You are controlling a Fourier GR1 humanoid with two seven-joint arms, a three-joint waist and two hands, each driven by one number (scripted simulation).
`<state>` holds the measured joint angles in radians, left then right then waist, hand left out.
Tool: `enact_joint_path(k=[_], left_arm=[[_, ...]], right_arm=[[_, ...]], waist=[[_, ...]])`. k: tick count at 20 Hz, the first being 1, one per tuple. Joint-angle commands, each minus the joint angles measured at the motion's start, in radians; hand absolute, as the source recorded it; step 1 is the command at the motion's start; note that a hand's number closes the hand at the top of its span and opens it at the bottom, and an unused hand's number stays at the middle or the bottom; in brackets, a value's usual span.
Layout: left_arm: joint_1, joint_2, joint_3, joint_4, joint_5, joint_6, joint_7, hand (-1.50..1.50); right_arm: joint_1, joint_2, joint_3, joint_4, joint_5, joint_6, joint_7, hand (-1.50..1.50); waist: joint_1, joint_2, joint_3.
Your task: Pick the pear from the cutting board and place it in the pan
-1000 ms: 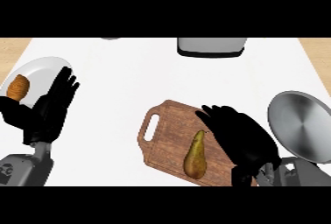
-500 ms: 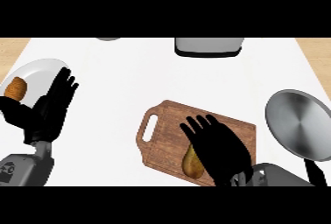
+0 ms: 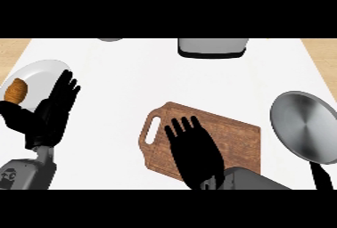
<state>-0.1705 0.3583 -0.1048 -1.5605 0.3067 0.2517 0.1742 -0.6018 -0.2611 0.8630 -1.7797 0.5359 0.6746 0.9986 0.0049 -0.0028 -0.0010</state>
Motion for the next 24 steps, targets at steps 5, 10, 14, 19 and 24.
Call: enact_joint_path(k=[5, 10, 14, 19, 24], left_arm=[[-0.03, 0.024, 0.051, -0.034, 0.022, -0.023, 0.063, 0.0], [0.005, -0.021, 0.02, 0.006, -0.035, -0.02, -0.018, 0.0], [0.002, 0.007, 0.076, 0.004, -0.003, -0.078, 0.02, 0.0], [-0.008, -0.014, 0.073, -0.051, -0.036, -0.06, 0.066, 0.0], [0.031, -0.059, 0.071, -0.059, -0.077, -0.059, 0.038, 0.0]], right_arm=[[0.044, 0.066, 0.006, 0.059, 0.081, 0.098, 0.154, -1.5], [0.005, 0.101, -0.022, 0.22, 0.167, 0.067, 0.059, -1.5], [0.032, 0.177, -0.077, 0.199, 0.201, 0.111, 0.059, -1.5], [0.122, 0.153, -0.046, 0.253, 0.31, 0.064, -0.038, -1.5], [0.107, 0.121, -0.121, 0.355, 0.382, 0.012, -0.204, -1.5]], waist=[[-0.008, -0.001, 0.001], [0.001, 0.003, 0.001], [-0.002, 0.002, 0.001], [-0.003, 0.002, 0.001], [-0.001, 0.003, 0.001]])
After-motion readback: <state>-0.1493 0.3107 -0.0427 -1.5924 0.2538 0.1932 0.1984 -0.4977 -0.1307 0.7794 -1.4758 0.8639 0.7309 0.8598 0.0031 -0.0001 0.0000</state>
